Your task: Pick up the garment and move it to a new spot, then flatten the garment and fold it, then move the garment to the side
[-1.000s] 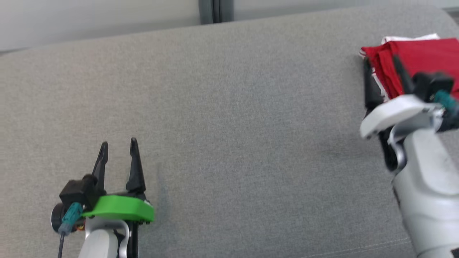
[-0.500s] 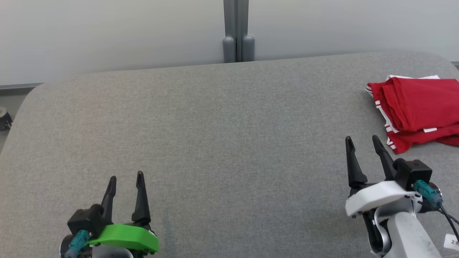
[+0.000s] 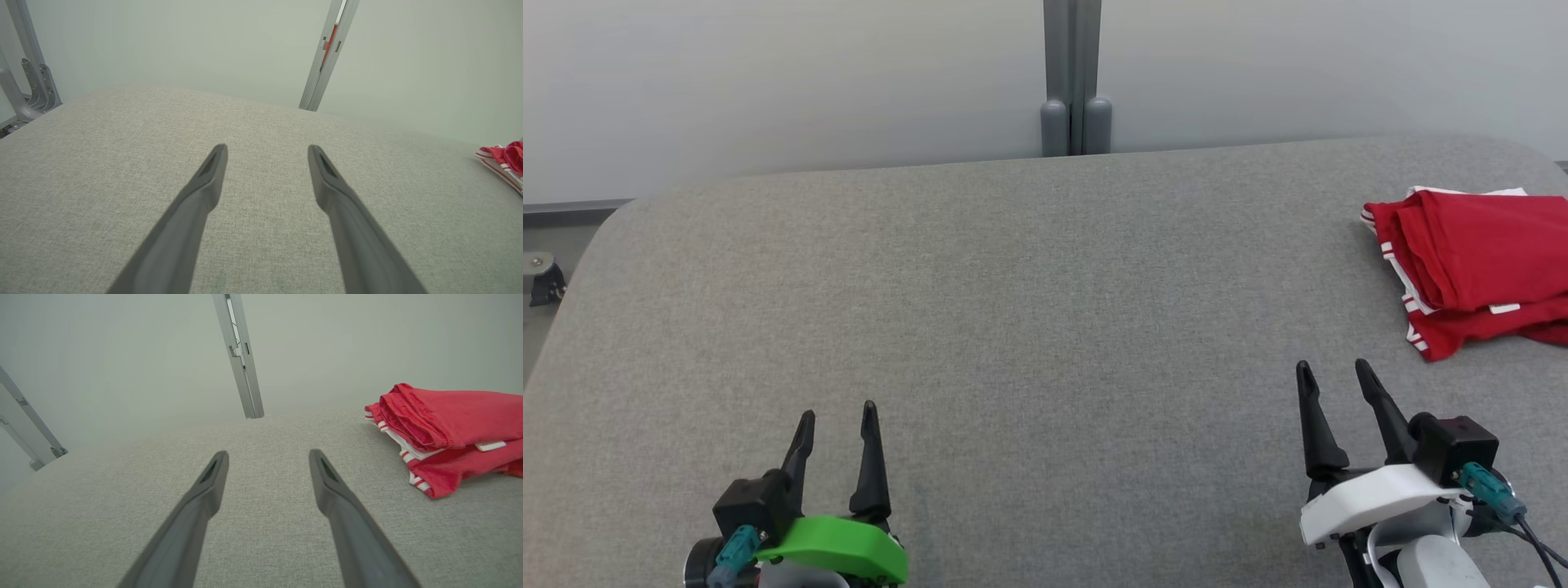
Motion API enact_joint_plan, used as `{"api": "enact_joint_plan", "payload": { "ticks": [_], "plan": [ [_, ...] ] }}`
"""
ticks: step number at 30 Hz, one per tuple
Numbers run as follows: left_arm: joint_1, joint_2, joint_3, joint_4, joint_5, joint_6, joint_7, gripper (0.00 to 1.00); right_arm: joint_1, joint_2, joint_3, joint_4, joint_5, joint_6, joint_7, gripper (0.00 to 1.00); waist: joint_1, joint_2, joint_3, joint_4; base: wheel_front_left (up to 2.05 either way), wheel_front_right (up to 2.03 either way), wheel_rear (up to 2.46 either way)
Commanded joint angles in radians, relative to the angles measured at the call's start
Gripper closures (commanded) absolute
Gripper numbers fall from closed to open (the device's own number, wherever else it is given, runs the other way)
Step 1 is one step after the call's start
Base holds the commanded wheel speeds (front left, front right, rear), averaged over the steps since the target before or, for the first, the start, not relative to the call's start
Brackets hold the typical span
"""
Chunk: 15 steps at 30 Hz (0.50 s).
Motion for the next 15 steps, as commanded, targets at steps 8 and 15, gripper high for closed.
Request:
{"api": "enact_joint_plan", "payload": {
  "ticks": [8,15],
  "plan": [
    [-0.024,0.003,0.002,0.017,0.023,0.015,0.000,0.00,0.007,-0.003,0.006,0.018,0.000,-0.002,-0.002,0.00,0.0000,0.0000,0.005,-0.005,0.00,0.00,0.00],
    [-0.031,0.003,0.005,0.026,0.029,0.016,0.000,0.00,-0.004,-0.003,0.016,0.028,0.004,-0.002,-0.003,0.00,0.0000,0.0000,0.006,-0.006,0.00,0.00,0.00]
  ]
}}
